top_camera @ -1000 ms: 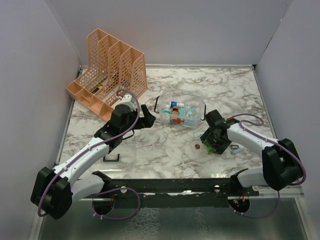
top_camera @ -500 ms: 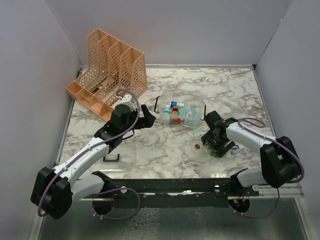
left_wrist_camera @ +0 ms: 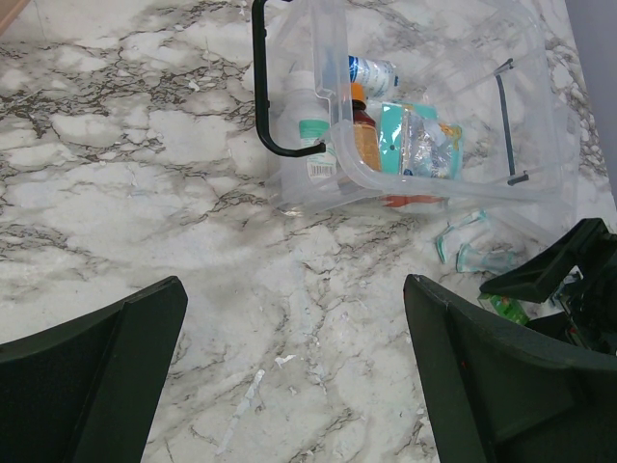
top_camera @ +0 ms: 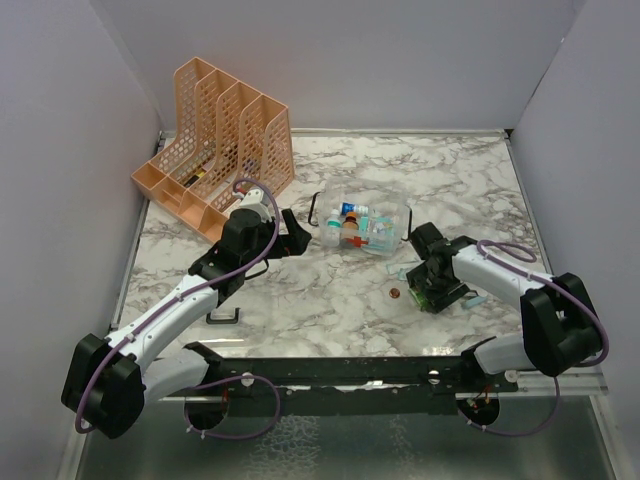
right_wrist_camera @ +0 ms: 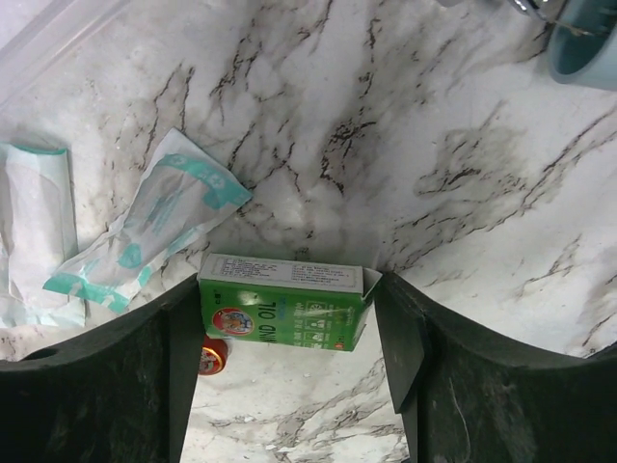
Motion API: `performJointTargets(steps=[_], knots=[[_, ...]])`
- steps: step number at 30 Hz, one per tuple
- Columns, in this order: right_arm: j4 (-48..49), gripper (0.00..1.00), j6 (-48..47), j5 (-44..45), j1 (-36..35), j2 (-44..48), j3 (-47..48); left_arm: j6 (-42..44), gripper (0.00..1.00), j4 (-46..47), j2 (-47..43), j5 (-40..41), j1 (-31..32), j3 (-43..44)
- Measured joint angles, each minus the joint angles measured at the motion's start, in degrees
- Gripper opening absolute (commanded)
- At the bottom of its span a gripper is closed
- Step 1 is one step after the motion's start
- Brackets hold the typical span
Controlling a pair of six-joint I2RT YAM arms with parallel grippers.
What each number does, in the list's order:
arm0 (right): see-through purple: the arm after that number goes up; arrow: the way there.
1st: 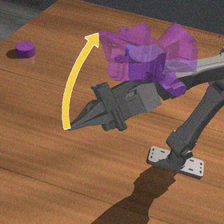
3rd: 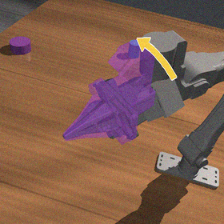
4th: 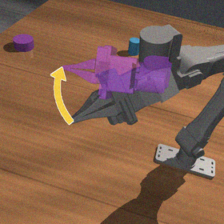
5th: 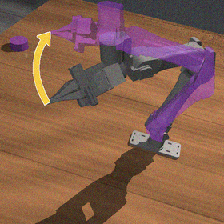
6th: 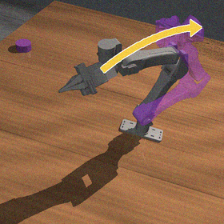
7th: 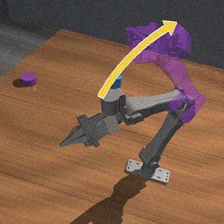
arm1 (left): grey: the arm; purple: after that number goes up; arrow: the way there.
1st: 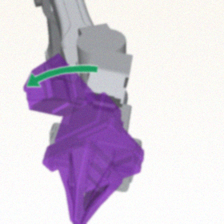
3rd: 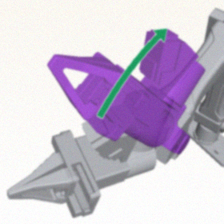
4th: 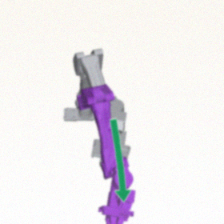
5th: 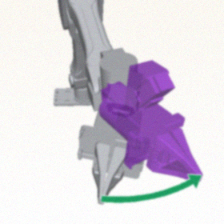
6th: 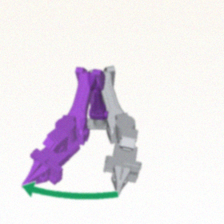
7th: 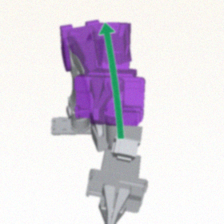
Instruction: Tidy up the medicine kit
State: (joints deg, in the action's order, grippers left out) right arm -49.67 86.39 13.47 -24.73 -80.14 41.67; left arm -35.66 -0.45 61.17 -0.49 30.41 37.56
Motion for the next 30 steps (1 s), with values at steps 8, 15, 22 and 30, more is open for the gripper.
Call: performJointTargets(steps=[8, 15, 22, 30], knots=[[-0.2, 0.55, 0.3, 0.1, 0.0, 0.3, -0.4, 0.0, 0.99, 0.0, 0.0, 0.0, 0.0, 0.0], [0.3, 0.55, -0.6, 0.9, 0.0, 1.4, -0.4, 0.0, 0.99, 0.0, 0.0, 0.0, 0.0, 0.0], [-2.2, 0.55, -2.4, 4.4, 0.0, 5.2, 2.1, 0.0, 0.99, 0.0, 0.0, 0.0, 0.0, 0.0], [-4.8, 0.55, -6.7, 9.7, 5.4, 7.1, 11.3, 0.0, 0.99, 0.0, 0.0, 0.1, 0.0, 0.0]])
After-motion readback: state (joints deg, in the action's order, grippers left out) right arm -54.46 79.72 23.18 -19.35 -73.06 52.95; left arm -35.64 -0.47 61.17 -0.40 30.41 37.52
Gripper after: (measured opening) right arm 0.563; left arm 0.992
